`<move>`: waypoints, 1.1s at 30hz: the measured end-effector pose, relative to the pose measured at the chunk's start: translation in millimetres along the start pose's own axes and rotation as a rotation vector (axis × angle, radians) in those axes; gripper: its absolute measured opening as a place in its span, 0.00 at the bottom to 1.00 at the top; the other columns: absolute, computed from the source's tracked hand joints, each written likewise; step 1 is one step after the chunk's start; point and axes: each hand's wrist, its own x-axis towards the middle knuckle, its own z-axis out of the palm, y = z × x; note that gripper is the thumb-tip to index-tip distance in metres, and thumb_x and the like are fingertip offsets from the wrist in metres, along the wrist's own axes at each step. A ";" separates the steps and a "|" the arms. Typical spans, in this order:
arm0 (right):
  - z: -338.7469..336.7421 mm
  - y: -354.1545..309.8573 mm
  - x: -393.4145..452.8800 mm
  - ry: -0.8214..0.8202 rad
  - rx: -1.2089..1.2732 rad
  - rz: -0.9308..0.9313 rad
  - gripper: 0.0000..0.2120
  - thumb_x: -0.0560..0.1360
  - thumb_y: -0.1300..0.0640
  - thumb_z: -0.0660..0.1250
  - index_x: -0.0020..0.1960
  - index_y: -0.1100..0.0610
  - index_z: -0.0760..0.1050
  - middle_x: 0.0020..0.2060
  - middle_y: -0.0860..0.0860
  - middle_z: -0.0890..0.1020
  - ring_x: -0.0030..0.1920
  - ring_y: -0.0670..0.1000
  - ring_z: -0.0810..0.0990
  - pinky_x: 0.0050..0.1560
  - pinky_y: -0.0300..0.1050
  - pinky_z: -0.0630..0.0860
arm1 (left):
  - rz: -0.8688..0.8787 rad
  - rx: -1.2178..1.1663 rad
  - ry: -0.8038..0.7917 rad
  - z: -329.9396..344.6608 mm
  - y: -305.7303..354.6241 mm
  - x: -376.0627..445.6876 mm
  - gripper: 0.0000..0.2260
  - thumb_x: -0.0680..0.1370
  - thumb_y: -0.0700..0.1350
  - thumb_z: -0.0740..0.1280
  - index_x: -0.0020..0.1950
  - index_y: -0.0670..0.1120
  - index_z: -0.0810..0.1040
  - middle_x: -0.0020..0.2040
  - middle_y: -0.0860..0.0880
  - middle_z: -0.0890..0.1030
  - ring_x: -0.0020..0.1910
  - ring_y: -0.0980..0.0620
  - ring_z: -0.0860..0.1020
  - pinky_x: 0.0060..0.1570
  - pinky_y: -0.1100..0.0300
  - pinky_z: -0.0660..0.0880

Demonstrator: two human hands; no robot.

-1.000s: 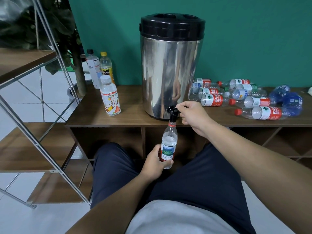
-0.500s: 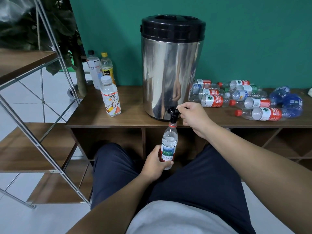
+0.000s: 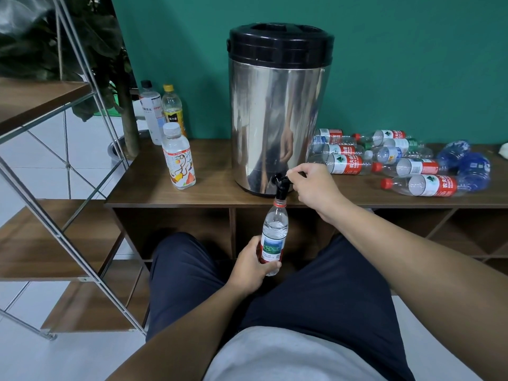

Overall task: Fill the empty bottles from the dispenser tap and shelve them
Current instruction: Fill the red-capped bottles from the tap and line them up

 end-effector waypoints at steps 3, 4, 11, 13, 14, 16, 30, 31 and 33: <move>-1.2 -0.7 1.4 -0.004 -0.032 -0.005 0.08 0.84 0.49 0.70 0.50 0.51 0.86 0.38 0.50 0.84 0.35 0.49 0.77 0.44 0.50 0.74 | 0.000 -0.006 0.000 -0.2 0.2 -0.1 0.27 0.75 0.44 0.85 0.70 0.54 0.79 0.59 0.58 0.87 0.57 0.64 0.84 0.55 0.72 0.78; -2.1 -1.6 1.9 -0.008 -0.045 -0.007 0.08 0.84 0.49 0.70 0.50 0.51 0.86 0.39 0.50 0.85 0.35 0.49 0.78 0.44 0.50 0.74 | 0.002 -0.009 -0.001 -0.2 0.2 -0.2 0.27 0.75 0.44 0.85 0.70 0.54 0.79 0.59 0.58 0.87 0.58 0.64 0.84 0.55 0.72 0.78; -6.9 -15.7 1.4 0.001 -0.247 -0.123 0.10 0.84 0.52 0.70 0.48 0.53 0.87 0.41 0.48 0.86 0.46 0.53 0.85 0.51 0.49 0.80 | 0.001 -0.017 0.001 -0.6 -1.9 0.9 0.26 0.74 0.44 0.85 0.68 0.56 0.79 0.59 0.58 0.87 0.57 0.61 0.86 0.59 0.65 0.81; -8.0 -17.8 0.6 -0.009 -0.277 -0.139 0.10 0.84 0.53 0.70 0.48 0.53 0.87 0.40 0.48 0.86 0.46 0.53 0.84 0.50 0.48 0.79 | 0.001 -0.015 0.000 -0.5 -2.0 1.1 0.26 0.74 0.44 0.85 0.68 0.56 0.79 0.58 0.58 0.87 0.57 0.61 0.86 0.59 0.64 0.81; -8.8 -18.9 -0.1 -0.012 -0.282 -0.144 0.10 0.84 0.54 0.70 0.48 0.54 0.88 0.41 0.48 0.86 0.46 0.53 0.84 0.51 0.48 0.79 | 0.000 -0.017 -0.003 -0.6 -1.7 0.8 0.26 0.74 0.44 0.85 0.68 0.56 0.79 0.59 0.57 0.87 0.57 0.61 0.85 0.59 0.64 0.81; -10.3 -22.0 -2.2 -0.016 -0.292 -0.149 0.10 0.84 0.54 0.69 0.50 0.55 0.88 0.41 0.48 0.86 0.47 0.52 0.84 0.51 0.47 0.79 | -0.001 -0.020 -0.008 -0.4 -1.6 0.4 0.26 0.75 0.45 0.85 0.69 0.56 0.79 0.59 0.57 0.87 0.58 0.61 0.85 0.60 0.62 0.82; -6.7 -36.9 -10.2 -0.001 -0.482 -0.276 0.10 0.84 0.57 0.66 0.49 0.55 0.86 0.42 0.50 0.86 0.43 0.47 0.83 0.41 0.41 0.74 | -0.007 -0.010 -0.007 -0.8 0.2 -0.2 0.26 0.76 0.45 0.85 0.69 0.56 0.79 0.59 0.58 0.87 0.57 0.64 0.85 0.57 0.67 0.80; -5.2 -37.4 -10.7 0.005 -0.487 -0.295 0.11 0.84 0.57 0.66 0.48 0.55 0.85 0.41 0.49 0.86 0.43 0.48 0.83 0.41 0.43 0.75 | -0.005 -0.011 -0.007 -0.5 0.4 0.0 0.26 0.76 0.45 0.85 0.69 0.56 0.79 0.59 0.58 0.87 0.57 0.64 0.85 0.57 0.68 0.80; -4.8 -38.3 -11.9 -0.003 -0.502 -0.353 0.11 0.84 0.54 0.68 0.45 0.53 0.84 0.37 0.47 0.84 0.41 0.48 0.81 0.44 0.48 0.77 | -0.005 -0.013 -0.003 -0.5 0.9 -0.9 0.26 0.76 0.44 0.85 0.69 0.56 0.78 0.59 0.58 0.87 0.57 0.64 0.85 0.55 0.69 0.80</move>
